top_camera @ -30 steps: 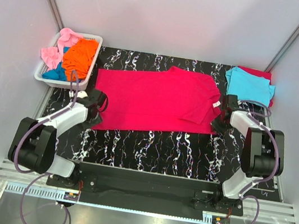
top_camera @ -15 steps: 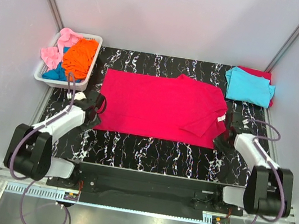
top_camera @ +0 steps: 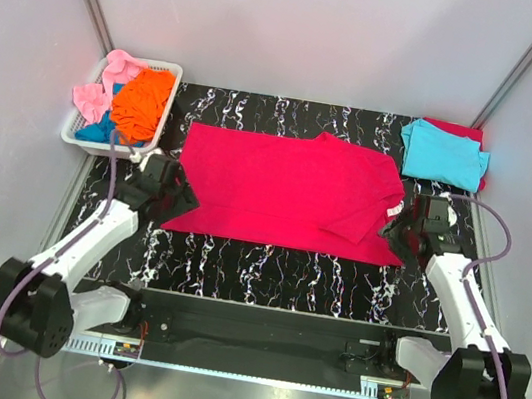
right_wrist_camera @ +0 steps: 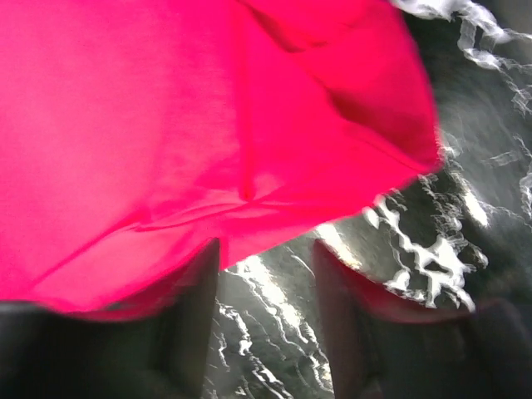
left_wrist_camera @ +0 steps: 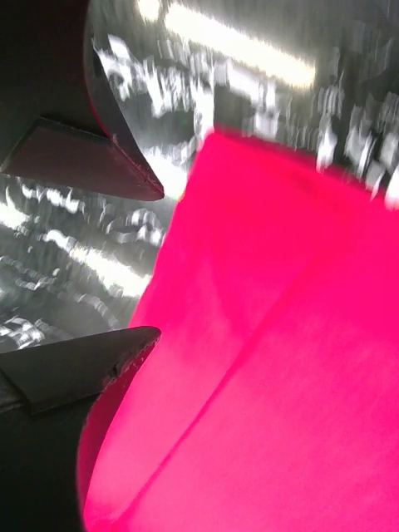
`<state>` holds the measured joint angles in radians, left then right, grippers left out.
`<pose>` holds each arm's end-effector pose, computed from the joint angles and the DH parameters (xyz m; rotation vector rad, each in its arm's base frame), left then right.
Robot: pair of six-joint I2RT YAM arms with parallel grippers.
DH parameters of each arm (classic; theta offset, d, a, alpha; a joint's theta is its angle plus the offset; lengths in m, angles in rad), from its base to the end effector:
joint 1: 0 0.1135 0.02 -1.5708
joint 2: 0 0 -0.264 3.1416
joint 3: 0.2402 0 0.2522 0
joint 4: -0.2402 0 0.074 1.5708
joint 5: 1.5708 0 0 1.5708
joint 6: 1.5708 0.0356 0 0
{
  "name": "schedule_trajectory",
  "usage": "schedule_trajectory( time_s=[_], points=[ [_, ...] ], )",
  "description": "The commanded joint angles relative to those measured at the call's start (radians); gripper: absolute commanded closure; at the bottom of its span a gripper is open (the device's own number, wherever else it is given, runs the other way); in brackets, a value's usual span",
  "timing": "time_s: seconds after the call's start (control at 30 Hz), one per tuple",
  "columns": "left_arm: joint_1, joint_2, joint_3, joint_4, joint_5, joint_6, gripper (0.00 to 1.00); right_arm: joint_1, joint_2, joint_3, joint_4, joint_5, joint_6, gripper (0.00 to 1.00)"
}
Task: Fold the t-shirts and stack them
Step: Fold the tshirt
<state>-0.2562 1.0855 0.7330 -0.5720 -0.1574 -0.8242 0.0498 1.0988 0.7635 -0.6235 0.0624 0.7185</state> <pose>0.2077 -0.0486 0.2316 -0.7630 2.3786 -0.2612 0.2138 0.0084 0.2350 0.8579 2.3932 0.2274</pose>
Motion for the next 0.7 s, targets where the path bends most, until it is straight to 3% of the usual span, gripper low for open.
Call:
schedule_trajectory(
  time_s=[0.0,0.1,0.2,0.4,0.43,0.67],
  points=[
    [-0.031,0.079,0.06,0.125,0.211,0.06,0.33,0.005,-0.045,-0.013,0.122,-0.101,-0.093,0.42],
    [-0.067,0.137,0.097,0.178,0.271,0.059,0.33,0.004,-0.019,-0.033,0.183,-0.162,-0.123,0.24],
    [-0.113,0.181,0.137,0.219,0.269,0.063,0.33,0.005,0.039,-0.049,0.22,-0.211,-0.143,0.21],
    [-0.123,0.215,0.155,0.219,0.231,0.06,0.33,0.007,0.085,-0.11,0.349,-0.296,-0.122,0.42],
    [-0.123,0.208,0.154,0.218,0.225,0.062,0.33,0.007,0.11,-0.112,0.349,-0.294,-0.122,0.49],
    [-0.123,0.185,0.12,0.205,0.199,0.071,0.33,0.009,0.18,-0.148,0.433,-0.331,-0.106,0.65]
  ],
)
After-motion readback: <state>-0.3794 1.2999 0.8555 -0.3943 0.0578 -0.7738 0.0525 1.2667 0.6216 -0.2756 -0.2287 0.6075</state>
